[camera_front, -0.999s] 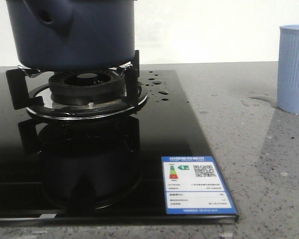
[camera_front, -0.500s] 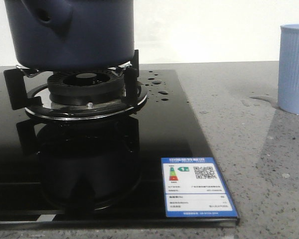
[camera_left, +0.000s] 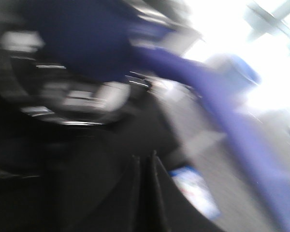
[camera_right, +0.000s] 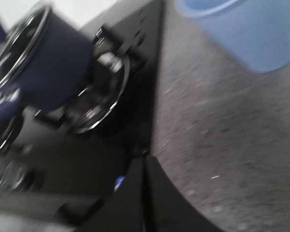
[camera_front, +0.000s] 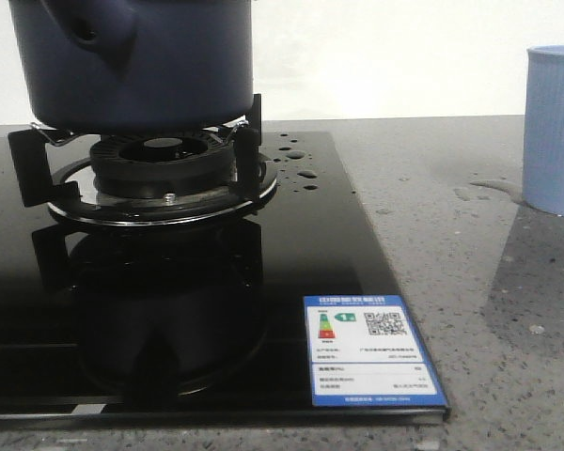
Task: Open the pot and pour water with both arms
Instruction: 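Grasp the blue lid knob with the left gripper and lift the lid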
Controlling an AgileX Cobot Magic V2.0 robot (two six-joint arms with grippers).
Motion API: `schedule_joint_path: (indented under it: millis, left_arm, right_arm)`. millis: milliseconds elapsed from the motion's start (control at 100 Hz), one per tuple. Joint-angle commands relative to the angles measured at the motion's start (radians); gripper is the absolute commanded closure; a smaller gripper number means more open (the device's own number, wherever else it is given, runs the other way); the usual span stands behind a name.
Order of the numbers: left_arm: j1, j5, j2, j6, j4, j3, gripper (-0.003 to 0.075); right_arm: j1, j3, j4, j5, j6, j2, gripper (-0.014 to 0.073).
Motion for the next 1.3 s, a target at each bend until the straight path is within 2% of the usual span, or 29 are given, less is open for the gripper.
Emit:
schedule_joint_path:
  millis: [0, 120, 200, 270, 360, 460, 550, 640, 700, 730, 740, 800, 810, 820, 830, 840, 920, 989, 1059, 1159, 1289]
  left_arm:
    - [-0.012, 0.177, 0.119, 0.232, -0.250, -0.116, 0.0738]
    - [-0.012, 0.387, 0.241, 0.481, -0.406, -0.233, 0.0739]
    - [-0.012, 0.399, 0.304, 0.568, -0.400, -0.315, 0.0739]
    - [-0.012, 0.371, 0.351, 0.602, -0.374, -0.372, 0.0739]
    - [-0.012, 0.364, 0.400, 0.608, -0.367, -0.445, 0.0739]
    - [-0.012, 0.404, 0.424, 0.608, -0.367, -0.480, 0.0739]
    - [-0.012, 0.383, 0.427, 0.621, -0.367, -0.488, 0.0738]
    - [-0.012, 0.347, 0.427, 0.767, -0.367, -0.488, 0.0723]
    - [-0.012, 0.315, 0.427, 0.881, -0.367, -0.488, 0.0649]
    - [-0.015, 0.295, 0.427, 0.937, -0.367, -0.488, 0.0583]
    - [-0.015, 0.290, 0.427, 0.946, -0.367, -0.488, 0.0583]
    - [-0.017, 0.228, 0.427, 0.990, -0.367, -0.488, 0.0426]
    - [-0.017, 0.220, 0.427, 0.993, -0.367, -0.488, 0.0426]
    - [-0.017, 0.205, 0.427, 0.995, -0.369, -0.488, 0.0377]
    - [-0.017, 0.198, 0.427, 0.995, -0.369, -0.488, 0.0377]
    - [-0.017, 0.191, 0.427, 0.995, -0.369, -0.488, 0.0346]
    - [-0.017, 0.094, 0.427, 0.997, -0.375, -0.488, 0.0199]
    - [-0.017, 0.011, 0.432, 0.997, -0.383, -0.488, 0.0156]
    - [-0.017, -0.067, 0.444, 0.999, -0.393, -0.488, 0.0153]
    - [-0.017, -0.083, 0.489, 1.010, -0.397, -0.493, 0.0153]
    - [-0.017, -0.016, 0.584, 1.059, -0.423, -0.513, 0.0153]
  right_arm:
    - [-0.004, -0.082, 0.183, 0.005, -0.229, 0.053, 0.0667]
    - [-0.004, -0.136, 0.288, -0.024, -0.544, 0.067, 0.0667]
    - [-0.004, -0.158, 0.289, -0.100, -0.703, 0.067, 0.0667]
    - [-0.004, -0.174, 0.289, -0.162, -0.786, 0.067, 0.0666]
    - [-0.004, -0.177, 0.289, -0.220, -0.805, 0.067, 0.0666]
    - [-0.004, -0.177, 0.289, -0.226, -0.805, 0.067, 0.0666]
    - [-0.004, -0.177, 0.289, -0.231, -0.805, 0.067, 0.0666]
    - [-0.004, -0.177, 0.289, -0.248, -0.821, 0.067, 0.0666]
    - [-0.004, -0.177, 0.289, -0.257, -0.858, 0.067, 0.0655]
    - [-0.004, -0.177, 0.289, -0.257, -0.889, 0.067, 0.0630]
    - [-0.004, -0.177, 0.289, -0.257, -0.895, 0.067, 0.0623]
    - [-0.004, -0.177, 0.289, -0.259, -0.924, 0.067, 0.0529]
    - [-0.004, -0.177, 0.289, -0.261, -0.924, 0.067, 0.0515]
    - [-0.004, -0.177, 0.289, -0.261, -0.924, 0.067, 0.0485]
    - [-0.004, -0.177, 0.289, -0.263, -0.924, 0.067, 0.0452]
    - [-0.004, -0.177, 0.289, -0.263, -0.924, 0.067, 0.0452]
    - [-0.004, -0.177, 0.289, -0.277, -0.924, 0.067, 0.0220]
    - [-0.004, -0.177, 0.289, -0.296, -0.924, 0.067, 0.0043]
    - [-0.004, -0.177, 0.289, -0.318, -0.924, 0.067, -0.0064]
    - [-0.004, -0.177, 0.289, -0.347, -0.924, 0.067, -0.0065]
    - [-0.004, -0.177, 0.289, -0.366, -0.924, 0.067, -0.0063]
